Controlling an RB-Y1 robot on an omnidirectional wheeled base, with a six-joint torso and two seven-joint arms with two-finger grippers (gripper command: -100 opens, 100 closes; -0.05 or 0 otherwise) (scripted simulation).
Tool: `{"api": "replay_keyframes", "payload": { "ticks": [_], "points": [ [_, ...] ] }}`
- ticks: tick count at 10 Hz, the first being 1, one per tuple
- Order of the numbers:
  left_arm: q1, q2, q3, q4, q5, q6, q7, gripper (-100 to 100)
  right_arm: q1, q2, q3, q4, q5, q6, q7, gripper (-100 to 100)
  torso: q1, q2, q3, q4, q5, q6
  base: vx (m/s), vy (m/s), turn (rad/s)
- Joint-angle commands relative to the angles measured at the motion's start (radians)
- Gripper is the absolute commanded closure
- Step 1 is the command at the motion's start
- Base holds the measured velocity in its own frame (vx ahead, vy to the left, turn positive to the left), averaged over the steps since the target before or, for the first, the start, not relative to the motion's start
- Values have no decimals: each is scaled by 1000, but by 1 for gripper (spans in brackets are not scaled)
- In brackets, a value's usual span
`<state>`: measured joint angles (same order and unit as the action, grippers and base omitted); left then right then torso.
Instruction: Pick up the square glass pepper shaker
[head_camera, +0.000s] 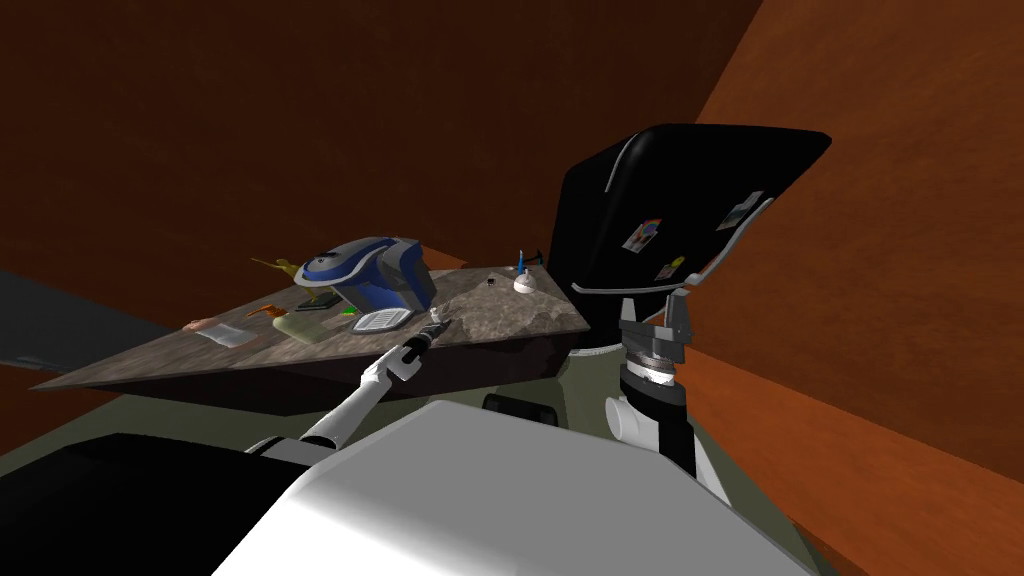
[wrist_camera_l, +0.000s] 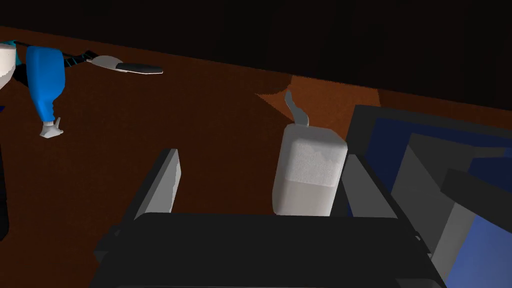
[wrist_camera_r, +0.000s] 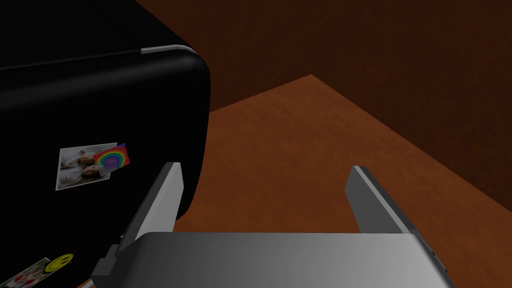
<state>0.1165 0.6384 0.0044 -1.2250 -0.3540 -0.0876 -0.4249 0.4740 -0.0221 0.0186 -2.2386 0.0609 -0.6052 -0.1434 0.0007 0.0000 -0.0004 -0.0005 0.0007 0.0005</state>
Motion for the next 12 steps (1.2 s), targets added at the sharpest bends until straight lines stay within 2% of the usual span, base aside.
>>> {"api": "replay_keyframes", "payload": {
  "ticks": [1,2,3,4,5,6,7,8,9,10,12],
  "points": [
    [-27,0,-4,50,5,0,-5,-100,0,0,0,0,0,0,0,0,0,0,0,0,0,0,-33,-22,5],
    [-27,0,-4,71,5,0,-5,-100,0,0,0,0,0,0,0,0,1,-1,0,0,0,0,-9,-3,3],
    [-82,18,-18,114,45,-43,-31,-100,0,0,0,0,0,0,0,0,3,-2,-1,-1,1,-1,-56,-28,-87],
    [-104,18,-18,146,45,-43,-31,-100,0,0,0,0,0,0,0,0,3,-1,-1,-1,1,0,-67,-31,-28],
    [-104,18,-18,183,45,-43,-31,-100,0,0,0,0,0,0,0,0,3,-1,-1,-1,1,-1,-29,-16,9],
    [-156,35,-32,224,86,-85,-57,-100,0,0,0,0,0,0,0,0,4,-2,-2,-1,2,-1,-46,-36,-42],
    [-182,35,-32,277,86,-85,-57,-100,0,0,0,0,0,0,0,0,3,-2,-2,-1,1,0,-59,-39,-60],
    [-182,35,-32,308,86,-85,-57,-100,0,0,0,0,0,0,0,0,3,-1,-1,-1,1,-1,-36,-19,-7],
    [-229,52,-46,336,126,-127,-83,-100,0,0,0,0,0,0,0,0,4,-2,-2,-1,1,-1,-63,-45,-58],
    [-250,52,-46,357,126,-127,-83,-100,0,0,0,0,0,0,0,0,3,-1,-1,-1,1,0,-62,-40,-39],
    [-259,52,-46,404,126,-127,-83,-100,0,0,0,0,0,0,0,0,4,-2,-2,-1,1,-1,-14,-7,0]
  ]
}}
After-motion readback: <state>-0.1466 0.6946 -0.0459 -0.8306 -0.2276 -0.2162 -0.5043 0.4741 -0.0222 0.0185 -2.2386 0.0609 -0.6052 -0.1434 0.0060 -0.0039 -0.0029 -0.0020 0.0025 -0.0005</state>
